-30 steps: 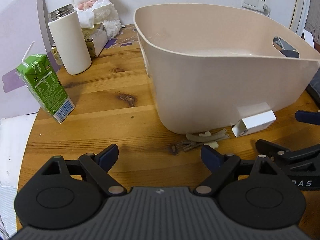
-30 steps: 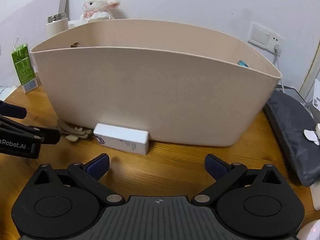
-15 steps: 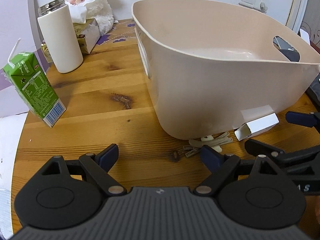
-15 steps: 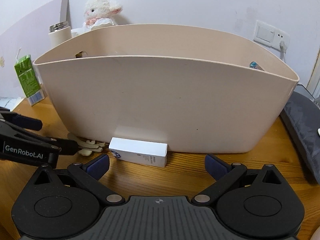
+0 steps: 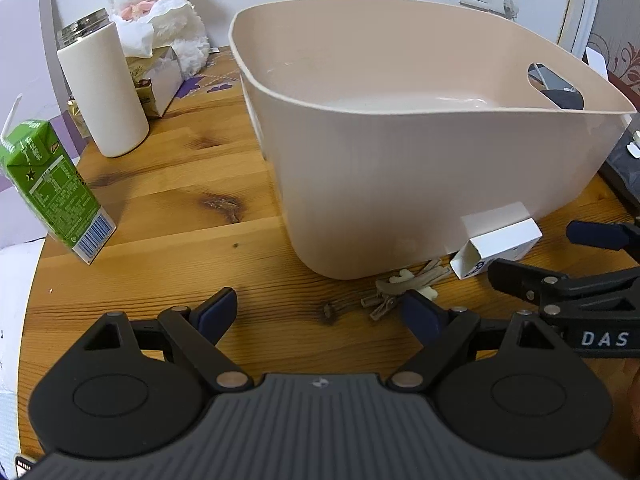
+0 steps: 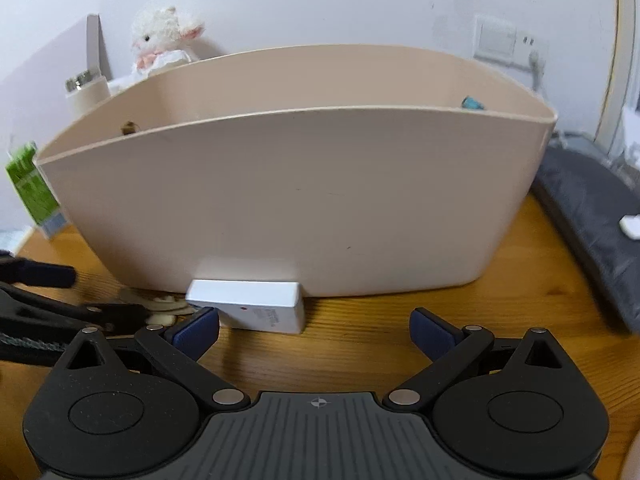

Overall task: Organize objects
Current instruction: 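Grasp beige hair clip with left gripper while right gripper grasps white small box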

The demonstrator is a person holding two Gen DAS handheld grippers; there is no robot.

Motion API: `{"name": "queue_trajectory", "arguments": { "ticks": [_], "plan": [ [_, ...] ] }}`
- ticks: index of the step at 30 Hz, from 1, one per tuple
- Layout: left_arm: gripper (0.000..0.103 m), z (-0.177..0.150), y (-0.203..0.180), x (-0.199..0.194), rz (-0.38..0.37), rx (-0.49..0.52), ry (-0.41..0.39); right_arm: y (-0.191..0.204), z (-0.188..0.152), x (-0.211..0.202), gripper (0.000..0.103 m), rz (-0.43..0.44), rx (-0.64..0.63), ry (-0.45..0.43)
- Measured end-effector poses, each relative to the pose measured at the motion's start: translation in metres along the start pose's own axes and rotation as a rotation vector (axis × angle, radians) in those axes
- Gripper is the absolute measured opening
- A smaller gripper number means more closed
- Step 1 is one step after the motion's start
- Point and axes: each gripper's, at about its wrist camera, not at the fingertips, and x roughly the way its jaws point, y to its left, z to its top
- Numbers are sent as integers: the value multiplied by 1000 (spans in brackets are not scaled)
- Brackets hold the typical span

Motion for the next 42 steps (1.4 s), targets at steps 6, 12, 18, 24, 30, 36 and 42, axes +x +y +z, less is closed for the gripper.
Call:
{"name": "queue_trajectory", "arguments": {
  "ticks": [6, 12, 18, 24, 30, 36, 42],
  "plan": [
    [90, -1, 3, -1, 27, 15, 4, 6, 0, 1, 103, 23, 7, -1],
    [90, -2, 14, 1, 34, -11, 12, 13, 3, 7, 103, 5, -1, 5],
    [90, 0, 9, -1, -12, -3, 2, 1, 4, 7, 103, -53, 38, 3],
    [90, 2, -2, -1, -38, 9, -3, -13, 5, 3, 103, -93, 44, -6],
    [90, -2, -17, -2, -34, -12, -19, -31, 4, 0, 103, -96, 57, -10],
    [89, -4, -31, 7, 10, -53, -30, -39, -2, 0, 102, -87, 71, -23],
    [74, 0, -44, 6, 21, -82, -45, -34, -2, 3, 96, -116, 35, -38]
  ]
}}
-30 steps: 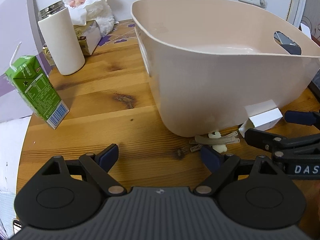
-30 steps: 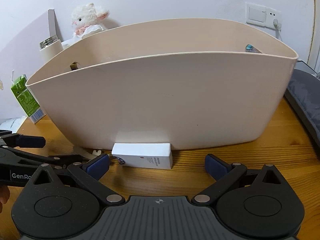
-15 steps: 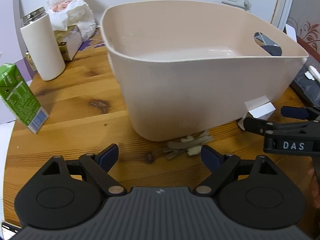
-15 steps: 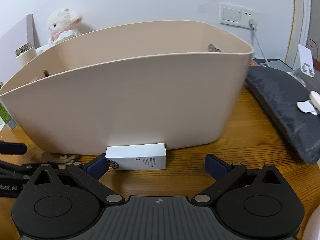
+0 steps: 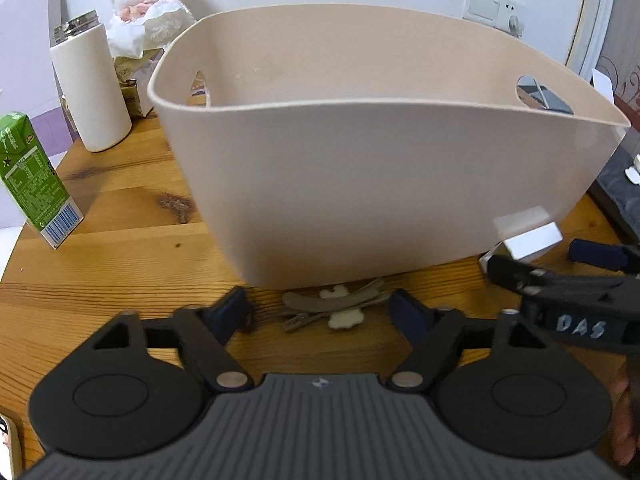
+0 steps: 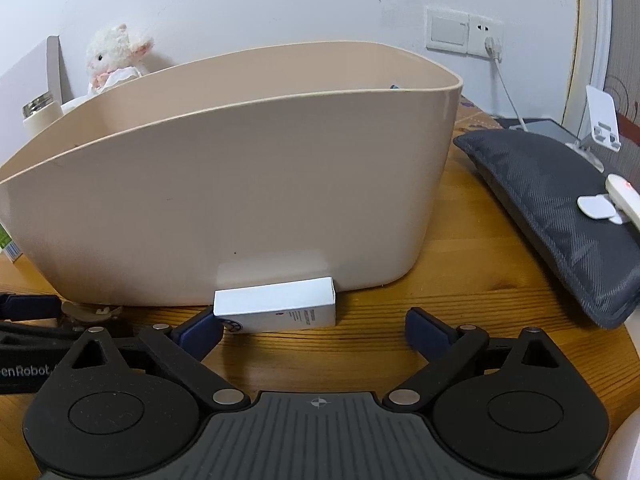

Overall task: Organize objects
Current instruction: 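Grasp beige hair clip with left gripper while right gripper grasps white small box, then lift hair clip with left gripper while right gripper carries white box over basket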

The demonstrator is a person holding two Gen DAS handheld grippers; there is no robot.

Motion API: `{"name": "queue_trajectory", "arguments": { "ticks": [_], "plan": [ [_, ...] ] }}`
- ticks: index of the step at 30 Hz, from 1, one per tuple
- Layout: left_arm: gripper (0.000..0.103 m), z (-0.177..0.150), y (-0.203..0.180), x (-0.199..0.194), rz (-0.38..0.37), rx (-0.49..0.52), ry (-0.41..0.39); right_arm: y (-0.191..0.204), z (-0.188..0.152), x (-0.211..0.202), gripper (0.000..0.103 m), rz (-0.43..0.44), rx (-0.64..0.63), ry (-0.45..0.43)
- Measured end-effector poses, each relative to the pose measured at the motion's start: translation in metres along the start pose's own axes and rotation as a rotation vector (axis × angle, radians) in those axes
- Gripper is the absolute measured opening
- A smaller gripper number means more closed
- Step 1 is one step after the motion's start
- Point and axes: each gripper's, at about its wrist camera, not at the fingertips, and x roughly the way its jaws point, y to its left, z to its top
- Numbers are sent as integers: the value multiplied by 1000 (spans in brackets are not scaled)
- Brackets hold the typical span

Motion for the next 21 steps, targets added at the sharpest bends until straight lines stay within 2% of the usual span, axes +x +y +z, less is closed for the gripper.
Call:
{"name": "queue_trajectory", "arguments": {
  "ticks": [2, 5, 8, 18, 21],
  "plan": [
    [70, 1, -1, 0, 20, -16, -1, 4, -1, 0, 91, -4, -18, -5],
    [60, -1, 1, -3, 44, -44, -20, 11, -2, -2, 73, -12, -60, -21],
    [60, -5, 4, -5, 30, -31, -34, 17, -5, -5, 57, 3, -92, -36],
    [59, -15, 4, -14, -11, -31, -42, 15, -11, -31, 55, -9, -118, -83],
    [59, -16, 1, -24, -10, -21, -68, 12, -11, -46, 55, -15, -134, -106]
  ]
}}
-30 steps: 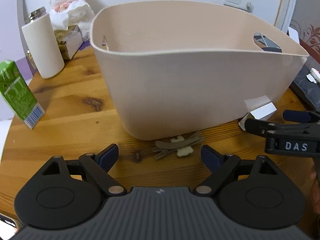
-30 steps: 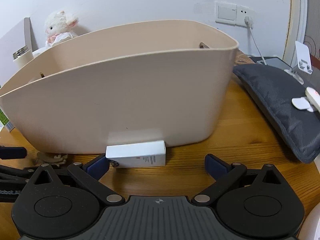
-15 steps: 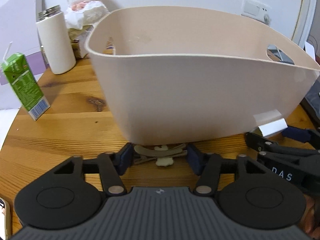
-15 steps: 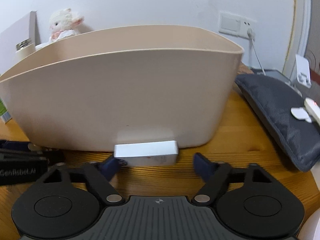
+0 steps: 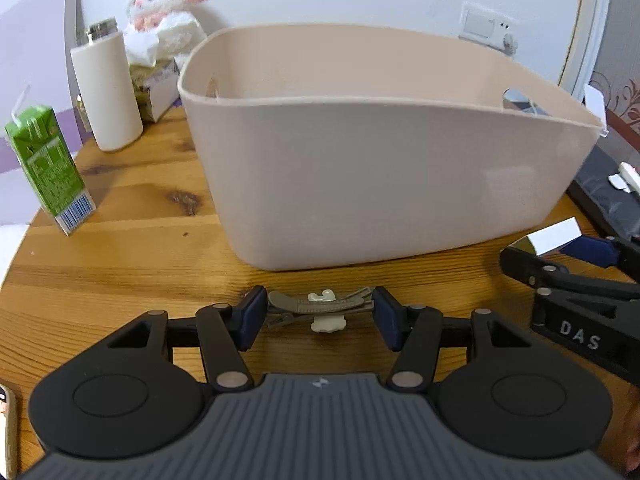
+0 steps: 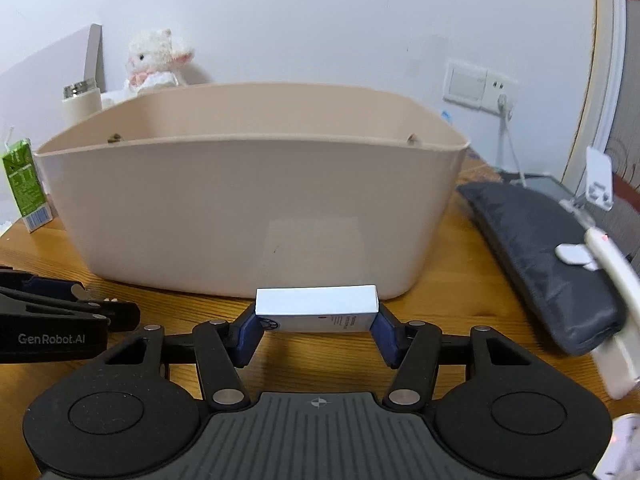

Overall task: Organize objects
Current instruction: 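Lift hair clip with left gripper while right gripper carries white box over basket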

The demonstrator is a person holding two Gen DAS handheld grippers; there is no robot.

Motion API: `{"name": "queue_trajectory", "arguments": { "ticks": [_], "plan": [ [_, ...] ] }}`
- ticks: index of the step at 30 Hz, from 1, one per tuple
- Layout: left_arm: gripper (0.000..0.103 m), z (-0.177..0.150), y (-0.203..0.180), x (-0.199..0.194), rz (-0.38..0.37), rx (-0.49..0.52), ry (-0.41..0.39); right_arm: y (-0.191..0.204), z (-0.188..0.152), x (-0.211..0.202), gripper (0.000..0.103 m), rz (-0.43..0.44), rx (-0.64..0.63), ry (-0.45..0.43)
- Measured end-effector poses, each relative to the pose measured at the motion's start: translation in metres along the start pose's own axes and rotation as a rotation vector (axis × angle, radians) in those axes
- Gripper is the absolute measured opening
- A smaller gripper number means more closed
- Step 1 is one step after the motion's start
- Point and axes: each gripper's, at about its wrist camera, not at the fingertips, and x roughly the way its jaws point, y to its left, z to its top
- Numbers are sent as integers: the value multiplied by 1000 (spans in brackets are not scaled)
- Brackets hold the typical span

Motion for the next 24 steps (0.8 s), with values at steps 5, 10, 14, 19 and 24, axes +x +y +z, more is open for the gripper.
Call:
{"name": "queue_trajectory", "arguments": {
  "ticks": [5, 10, 14, 19, 24],
  "plan": [
    [59, 6, 0, -27, 1, -8, -70, -9, 9, -27, 55, -25, 5, -58],
    [59, 15, -4, -58, 5, 14, -150, -14, 23, -47, 55, -22, 20, -107],
    [59, 28, -10, -82, 3, 35, -221, -12, 35, -62, 55, -18, 16, -161],
    [59, 46, -22, -99, 24, 75, -302, -8, 55, -76, 55, -14, 8, -229],
    [59, 73, -27, -98, 30, 66, -335, -8, 78, -80, 55, -25, 14, -284]
  ]
}}
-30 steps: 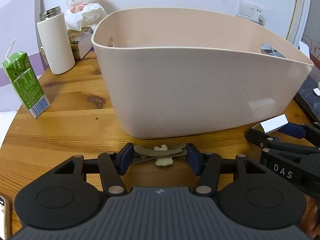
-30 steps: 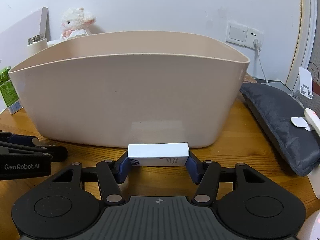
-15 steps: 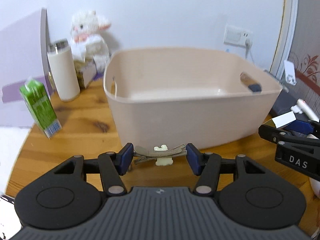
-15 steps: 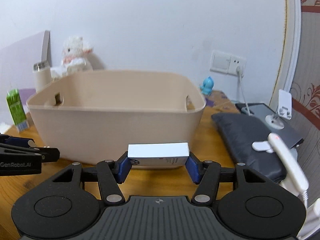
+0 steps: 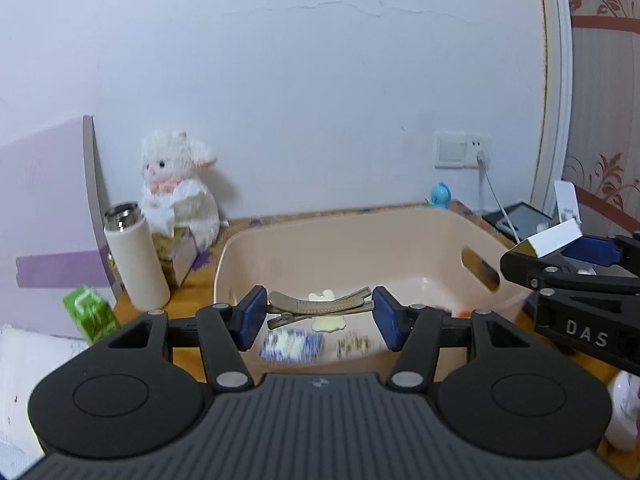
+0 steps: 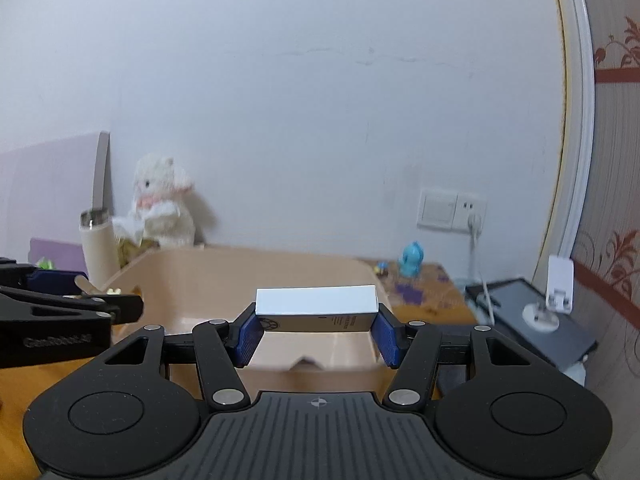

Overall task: Organize objects
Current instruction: 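Lift hair clip with left gripper while right gripper carries white box over basket, then open both grippers to drop hair clip and white box into basket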

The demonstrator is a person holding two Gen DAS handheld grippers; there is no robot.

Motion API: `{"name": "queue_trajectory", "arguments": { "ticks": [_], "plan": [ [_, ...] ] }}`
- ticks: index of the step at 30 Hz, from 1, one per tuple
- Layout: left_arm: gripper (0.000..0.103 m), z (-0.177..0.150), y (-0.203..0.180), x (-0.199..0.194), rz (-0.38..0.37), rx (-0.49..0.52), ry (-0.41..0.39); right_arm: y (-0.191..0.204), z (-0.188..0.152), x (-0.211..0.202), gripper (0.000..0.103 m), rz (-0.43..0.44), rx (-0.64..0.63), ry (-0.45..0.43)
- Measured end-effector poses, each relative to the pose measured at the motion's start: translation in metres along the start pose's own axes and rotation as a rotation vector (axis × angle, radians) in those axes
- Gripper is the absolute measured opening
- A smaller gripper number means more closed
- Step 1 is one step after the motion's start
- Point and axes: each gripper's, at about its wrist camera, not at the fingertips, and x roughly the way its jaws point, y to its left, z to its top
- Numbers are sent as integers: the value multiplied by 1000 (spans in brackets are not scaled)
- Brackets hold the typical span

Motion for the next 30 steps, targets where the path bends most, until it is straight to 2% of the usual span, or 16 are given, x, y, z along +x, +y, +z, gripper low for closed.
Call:
{"name": "queue_trajectory", "arguments": {
  "ticks": [7, 14, 22, 24, 28, 30],
  "plan": [
    [59, 18, -10, 38, 29, 13, 38, -7, 18, 28, 55, -12, 19, 3],
    [59, 9, -17, 90, 57, 38, 136, -13, 7, 74, 55, -39, 26, 96],
    [60, -3, -15, 123, 31, 36, 253, -8, -6, 101, 55, -36, -15, 185],
    [60, -4, -15, 126, 29, 45, 260, -8, -7, 103, 63, -35, -18, 196],
    [61, -1, -11, 122, 14, 30, 268, -9, -6, 101, 70, -34, -13, 196],
    [71, 2, -10, 119, 9, 28, 269, -9, -4, 98, 75, -39, -17, 186]
  ]
}}
